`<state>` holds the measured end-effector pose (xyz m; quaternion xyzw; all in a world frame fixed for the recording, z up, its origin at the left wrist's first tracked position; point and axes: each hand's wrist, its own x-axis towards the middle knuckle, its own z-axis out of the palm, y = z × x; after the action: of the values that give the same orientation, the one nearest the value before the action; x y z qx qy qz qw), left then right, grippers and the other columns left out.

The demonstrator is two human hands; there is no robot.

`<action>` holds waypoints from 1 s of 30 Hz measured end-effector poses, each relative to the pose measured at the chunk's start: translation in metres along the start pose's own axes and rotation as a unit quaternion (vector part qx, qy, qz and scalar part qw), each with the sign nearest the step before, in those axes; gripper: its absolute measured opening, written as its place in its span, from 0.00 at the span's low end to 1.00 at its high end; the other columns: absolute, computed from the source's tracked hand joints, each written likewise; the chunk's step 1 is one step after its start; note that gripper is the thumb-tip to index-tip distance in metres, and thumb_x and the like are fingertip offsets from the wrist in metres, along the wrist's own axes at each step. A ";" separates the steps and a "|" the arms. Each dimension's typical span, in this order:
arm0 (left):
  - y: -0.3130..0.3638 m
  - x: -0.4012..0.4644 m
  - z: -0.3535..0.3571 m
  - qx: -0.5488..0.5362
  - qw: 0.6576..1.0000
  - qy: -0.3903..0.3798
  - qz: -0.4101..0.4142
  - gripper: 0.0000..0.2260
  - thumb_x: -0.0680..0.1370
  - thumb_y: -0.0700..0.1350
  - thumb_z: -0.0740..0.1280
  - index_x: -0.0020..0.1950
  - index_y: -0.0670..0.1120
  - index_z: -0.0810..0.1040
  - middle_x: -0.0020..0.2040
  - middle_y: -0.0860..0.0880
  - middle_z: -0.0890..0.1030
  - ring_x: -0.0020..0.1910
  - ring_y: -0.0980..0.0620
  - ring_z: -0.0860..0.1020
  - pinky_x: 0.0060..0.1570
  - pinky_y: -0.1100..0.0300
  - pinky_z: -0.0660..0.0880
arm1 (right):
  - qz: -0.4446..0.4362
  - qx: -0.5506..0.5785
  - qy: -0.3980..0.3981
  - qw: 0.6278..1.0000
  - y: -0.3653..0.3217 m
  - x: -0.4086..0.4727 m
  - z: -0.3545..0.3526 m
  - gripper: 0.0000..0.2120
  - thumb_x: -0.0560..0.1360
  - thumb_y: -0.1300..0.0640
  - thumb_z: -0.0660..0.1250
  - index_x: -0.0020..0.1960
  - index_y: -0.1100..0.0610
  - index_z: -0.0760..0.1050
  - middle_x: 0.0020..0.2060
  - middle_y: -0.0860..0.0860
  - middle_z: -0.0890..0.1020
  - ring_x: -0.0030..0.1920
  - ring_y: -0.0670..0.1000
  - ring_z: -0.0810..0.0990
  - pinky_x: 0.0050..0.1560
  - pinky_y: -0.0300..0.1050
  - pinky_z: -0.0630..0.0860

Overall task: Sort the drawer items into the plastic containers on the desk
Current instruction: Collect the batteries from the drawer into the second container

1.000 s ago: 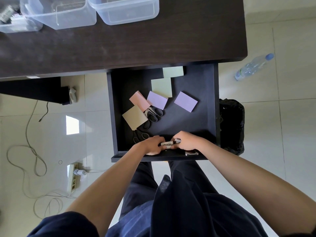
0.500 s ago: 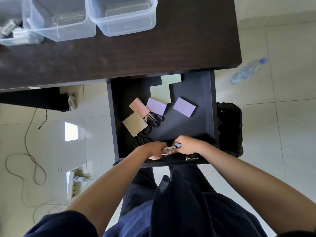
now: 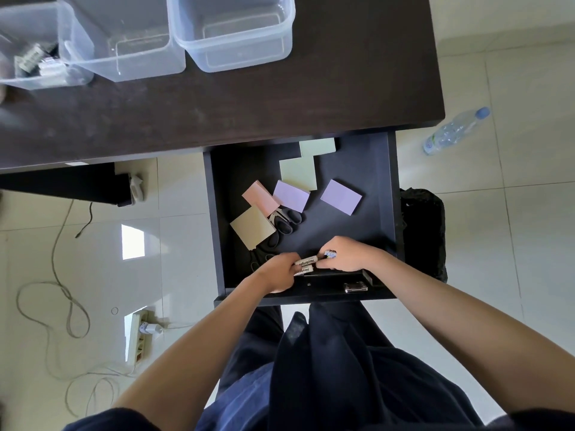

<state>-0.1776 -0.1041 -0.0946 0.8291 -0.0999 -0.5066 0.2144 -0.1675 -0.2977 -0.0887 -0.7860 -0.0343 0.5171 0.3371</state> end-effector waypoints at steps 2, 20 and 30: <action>-0.002 -0.008 -0.011 -0.017 0.999 0.036 -0.005 0.09 0.81 0.42 0.56 0.56 0.38 0.72 0.52 0.39 0.76 0.50 0.41 0.74 0.43 0.58 0.64 | 0.000 0.021 0.029 0.999 -0.005 -0.008 -0.012 0.09 0.75 0.53 0.67 0.51 0.55 0.83 0.33 0.40 0.78 0.37 0.44 0.76 0.43 0.41 0.71; -0.060 -0.095 -0.249 -0.074 0.916 0.390 0.051 0.07 0.81 0.39 0.56 0.53 0.39 0.71 0.47 0.46 0.72 0.44 0.46 0.70 0.41 0.59 0.61 | -0.170 0.097 0.234 0.952 -0.234 0.010 -0.102 0.09 0.77 0.52 0.66 0.52 0.53 0.83 0.41 0.42 0.84 0.38 0.40 0.81 0.44 0.34 0.75; -0.160 -0.121 -0.435 -0.034 0.884 0.466 0.011 0.07 0.81 0.40 0.57 0.51 0.37 0.71 0.51 0.39 0.75 0.45 0.45 0.70 0.43 0.55 0.62 | -0.248 0.041 0.316 0.915 -0.447 0.102 -0.141 0.11 0.78 0.53 0.64 0.49 0.56 0.83 0.38 0.44 0.81 0.39 0.43 0.77 0.44 0.39 0.71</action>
<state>0.1414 0.1948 0.1003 0.9607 0.0194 -0.0619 0.2698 0.1298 0.0179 0.1167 -0.8603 -0.0983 0.1425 0.4795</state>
